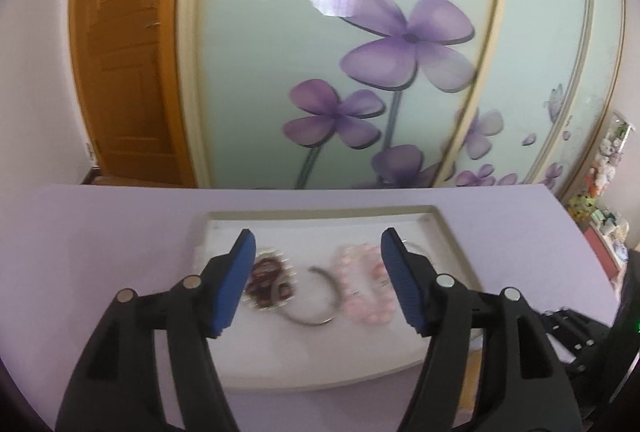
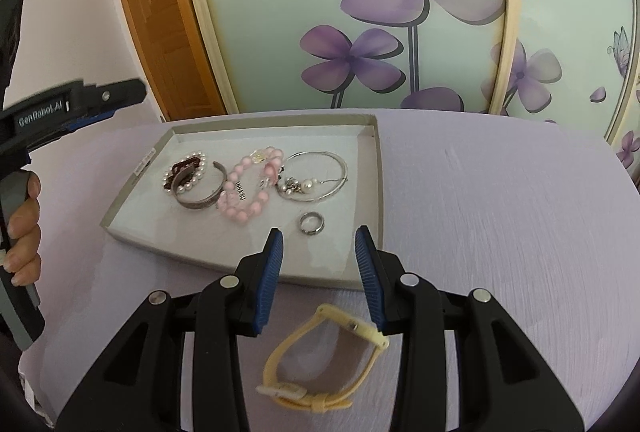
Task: Organize jewelry
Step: 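Carry the pink bracelet and silver ring into the tray and open both tools, then lower the right tool onto the yellow strap watch and close on it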
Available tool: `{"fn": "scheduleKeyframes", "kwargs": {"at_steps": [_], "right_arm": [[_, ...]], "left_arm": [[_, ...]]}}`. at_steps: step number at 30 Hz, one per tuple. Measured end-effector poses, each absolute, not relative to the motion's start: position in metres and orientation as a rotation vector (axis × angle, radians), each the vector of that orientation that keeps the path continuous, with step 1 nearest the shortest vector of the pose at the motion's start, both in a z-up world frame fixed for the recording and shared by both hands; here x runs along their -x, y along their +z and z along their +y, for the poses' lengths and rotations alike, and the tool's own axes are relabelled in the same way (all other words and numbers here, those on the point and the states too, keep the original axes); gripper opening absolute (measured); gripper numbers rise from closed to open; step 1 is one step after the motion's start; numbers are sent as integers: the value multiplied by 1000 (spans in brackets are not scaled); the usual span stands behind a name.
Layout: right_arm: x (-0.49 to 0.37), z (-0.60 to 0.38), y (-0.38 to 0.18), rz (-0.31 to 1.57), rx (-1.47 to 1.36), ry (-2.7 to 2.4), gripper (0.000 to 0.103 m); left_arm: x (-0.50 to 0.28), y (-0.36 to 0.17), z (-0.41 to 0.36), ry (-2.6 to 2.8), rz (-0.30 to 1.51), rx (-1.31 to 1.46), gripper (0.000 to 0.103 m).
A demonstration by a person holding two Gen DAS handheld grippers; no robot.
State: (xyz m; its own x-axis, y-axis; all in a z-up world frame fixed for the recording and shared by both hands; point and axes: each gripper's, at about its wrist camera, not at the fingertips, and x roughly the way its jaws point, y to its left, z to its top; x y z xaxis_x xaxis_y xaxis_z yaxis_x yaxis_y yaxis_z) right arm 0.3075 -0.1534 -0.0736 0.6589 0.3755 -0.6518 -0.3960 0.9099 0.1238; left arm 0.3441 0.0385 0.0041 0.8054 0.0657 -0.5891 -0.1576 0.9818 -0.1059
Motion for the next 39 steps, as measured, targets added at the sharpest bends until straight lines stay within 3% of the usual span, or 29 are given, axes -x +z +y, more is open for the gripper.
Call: {"fn": "scheduleKeyframes", "kwargs": {"at_steps": [11, 18, 25, 31, 39], "right_arm": [[-262, -156, -68, 718, 20, 431, 39], [-242, -168, -68, 710, 2, 397, 46], [-238, -180, -80, 740, -10, 321, 66], [-246, -174, -91, 781, -20, 257, 76], [-263, -164, -108, 840, -60, 153, 87]], "left_arm": [[-269, -3, 84, 223, 609, 170, 68], [-223, -8, 87, 254, 567, 119, 77], [-203, -21, 87, 236, 584, 111, 84], [-198, -28, 88, 255, 588, 108, 93], [-195, -35, 97, 326, 585, 107, 97]]}}
